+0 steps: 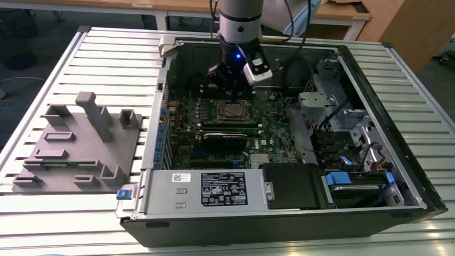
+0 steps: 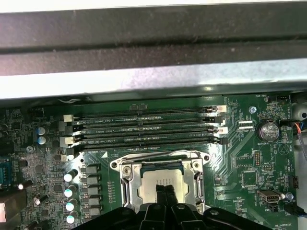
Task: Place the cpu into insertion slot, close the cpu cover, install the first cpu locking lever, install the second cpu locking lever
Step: 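Install the second cpu locking lever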
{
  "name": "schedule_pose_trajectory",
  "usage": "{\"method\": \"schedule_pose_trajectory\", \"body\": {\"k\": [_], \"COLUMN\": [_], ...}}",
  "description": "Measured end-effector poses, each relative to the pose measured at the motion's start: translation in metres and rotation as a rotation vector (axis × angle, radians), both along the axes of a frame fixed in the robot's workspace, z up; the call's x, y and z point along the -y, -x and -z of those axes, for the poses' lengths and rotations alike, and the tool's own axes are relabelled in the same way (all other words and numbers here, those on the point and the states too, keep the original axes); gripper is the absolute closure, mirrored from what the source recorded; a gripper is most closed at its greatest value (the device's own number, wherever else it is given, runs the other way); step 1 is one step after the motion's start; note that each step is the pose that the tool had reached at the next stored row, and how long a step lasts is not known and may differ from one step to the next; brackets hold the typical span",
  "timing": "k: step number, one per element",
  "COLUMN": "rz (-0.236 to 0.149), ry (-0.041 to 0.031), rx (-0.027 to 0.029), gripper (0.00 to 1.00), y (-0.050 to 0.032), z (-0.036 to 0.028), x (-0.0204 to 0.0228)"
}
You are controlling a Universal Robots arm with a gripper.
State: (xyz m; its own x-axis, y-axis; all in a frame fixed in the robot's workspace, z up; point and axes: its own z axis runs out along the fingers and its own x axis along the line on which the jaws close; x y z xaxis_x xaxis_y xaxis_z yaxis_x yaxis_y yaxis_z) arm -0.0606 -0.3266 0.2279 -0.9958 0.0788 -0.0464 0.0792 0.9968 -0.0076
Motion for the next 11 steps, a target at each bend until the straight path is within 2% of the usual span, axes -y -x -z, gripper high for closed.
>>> {"method": "schedule_pose_trajectory", "body": {"k": [11], "rz": [0.000], "ry": [0.0000], "rx": [0.0000], "gripper": [0.90], "y": [0.0000], "z": [-0.0029], "x": [0.0000]}}
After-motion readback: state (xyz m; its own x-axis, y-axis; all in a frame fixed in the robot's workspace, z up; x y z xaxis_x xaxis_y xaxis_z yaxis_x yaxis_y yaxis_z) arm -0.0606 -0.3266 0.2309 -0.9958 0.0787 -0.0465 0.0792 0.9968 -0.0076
